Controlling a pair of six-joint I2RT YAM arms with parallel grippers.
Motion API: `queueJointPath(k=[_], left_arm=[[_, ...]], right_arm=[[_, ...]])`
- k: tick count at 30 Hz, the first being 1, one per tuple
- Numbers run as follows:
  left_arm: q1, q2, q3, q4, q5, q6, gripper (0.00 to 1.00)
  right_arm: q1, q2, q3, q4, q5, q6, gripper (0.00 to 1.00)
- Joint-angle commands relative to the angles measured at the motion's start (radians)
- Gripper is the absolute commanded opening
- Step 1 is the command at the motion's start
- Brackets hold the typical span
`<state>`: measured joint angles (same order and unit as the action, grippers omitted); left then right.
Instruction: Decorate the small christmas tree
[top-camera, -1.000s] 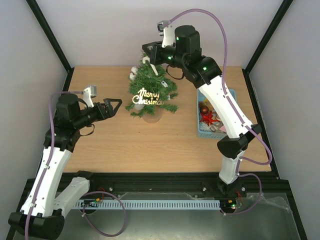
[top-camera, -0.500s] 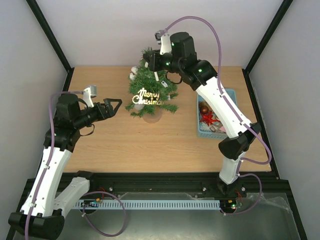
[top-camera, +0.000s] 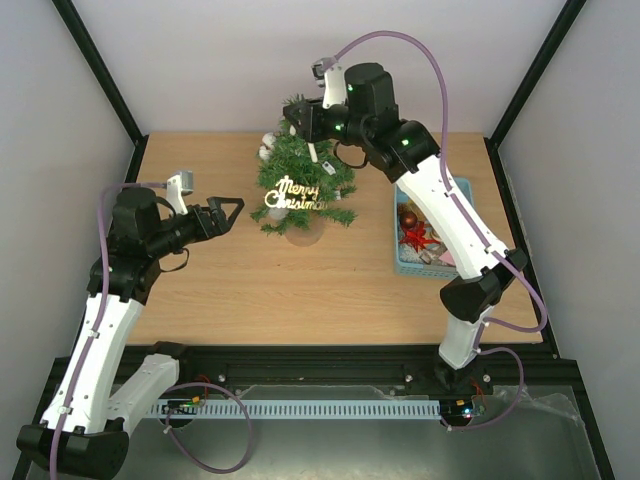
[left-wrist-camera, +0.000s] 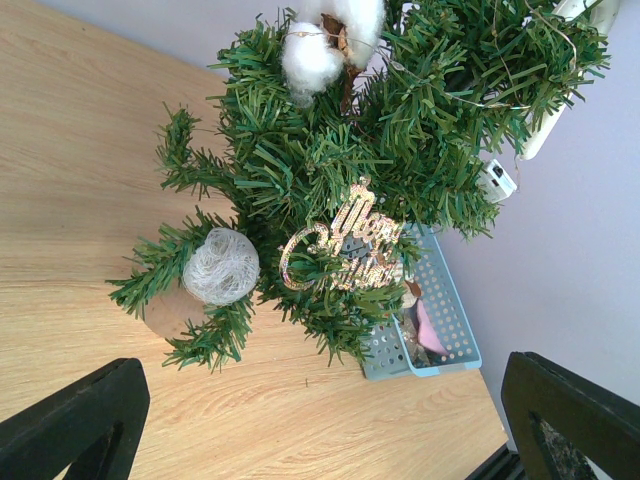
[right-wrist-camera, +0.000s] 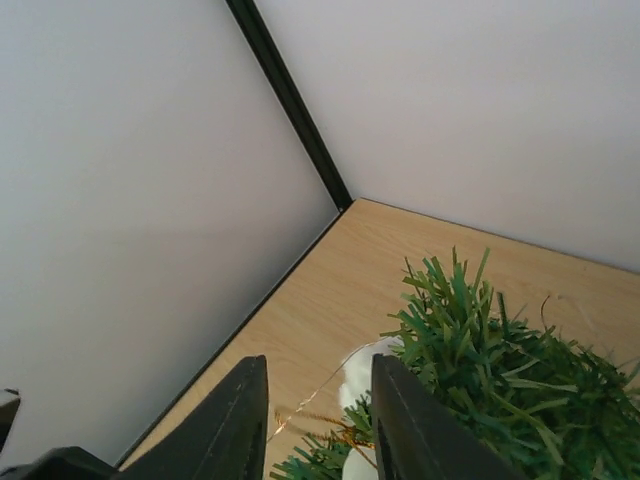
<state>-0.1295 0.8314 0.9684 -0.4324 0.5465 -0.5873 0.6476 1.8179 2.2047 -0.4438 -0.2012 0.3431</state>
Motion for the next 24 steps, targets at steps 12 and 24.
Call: queueJointPath(k=[12,24], left_arm=[[0.006,-0.007,0.024,-0.001,0.005,0.002,0.99],[0.007,0.033,0.169,-0.092,-0.092,0.040,0.99]], right_arm=[[0.003,-0.088,-0.014,-0.007,0.007,-0.008,0.57],[-0.003,-0.516,-0.400,0.086,0.209,-0.019,0.98]])
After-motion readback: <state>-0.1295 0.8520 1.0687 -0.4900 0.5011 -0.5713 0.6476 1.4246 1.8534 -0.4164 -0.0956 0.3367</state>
